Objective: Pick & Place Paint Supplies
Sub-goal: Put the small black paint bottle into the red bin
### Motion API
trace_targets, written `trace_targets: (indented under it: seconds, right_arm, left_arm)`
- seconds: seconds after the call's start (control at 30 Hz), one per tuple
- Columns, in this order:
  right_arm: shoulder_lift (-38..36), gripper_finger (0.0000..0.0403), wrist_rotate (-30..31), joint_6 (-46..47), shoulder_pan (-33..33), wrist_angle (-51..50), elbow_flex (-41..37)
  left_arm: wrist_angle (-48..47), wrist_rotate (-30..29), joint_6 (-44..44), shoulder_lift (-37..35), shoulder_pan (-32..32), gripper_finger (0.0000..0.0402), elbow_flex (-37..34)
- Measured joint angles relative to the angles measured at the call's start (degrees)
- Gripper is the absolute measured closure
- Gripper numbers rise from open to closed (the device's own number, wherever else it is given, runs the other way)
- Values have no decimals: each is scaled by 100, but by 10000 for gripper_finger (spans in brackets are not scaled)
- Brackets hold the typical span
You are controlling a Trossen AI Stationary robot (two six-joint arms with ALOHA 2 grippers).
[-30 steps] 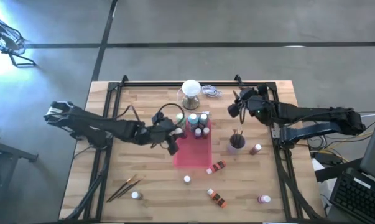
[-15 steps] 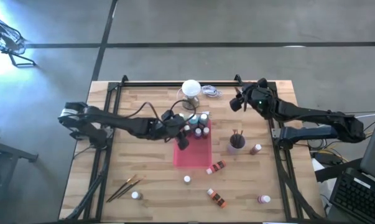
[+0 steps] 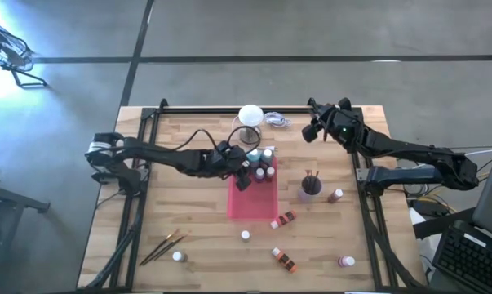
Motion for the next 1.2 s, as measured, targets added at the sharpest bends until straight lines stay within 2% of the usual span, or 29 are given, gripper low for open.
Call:
trace_targets:
  seconds: [0.4,0.87,1.2]
  right_arm:
    - [2,301,-17,-150,2,193,0]
    - [2,327,-149,-148,2,193,0]
    - [2,304,-160,-149,7,193,0]
  left_arm:
    - [128,5,2,369,-2,273,7]
    - [87,33,-2,367,-4,271,9]
    - [83,37,19,367,-11,242,2]
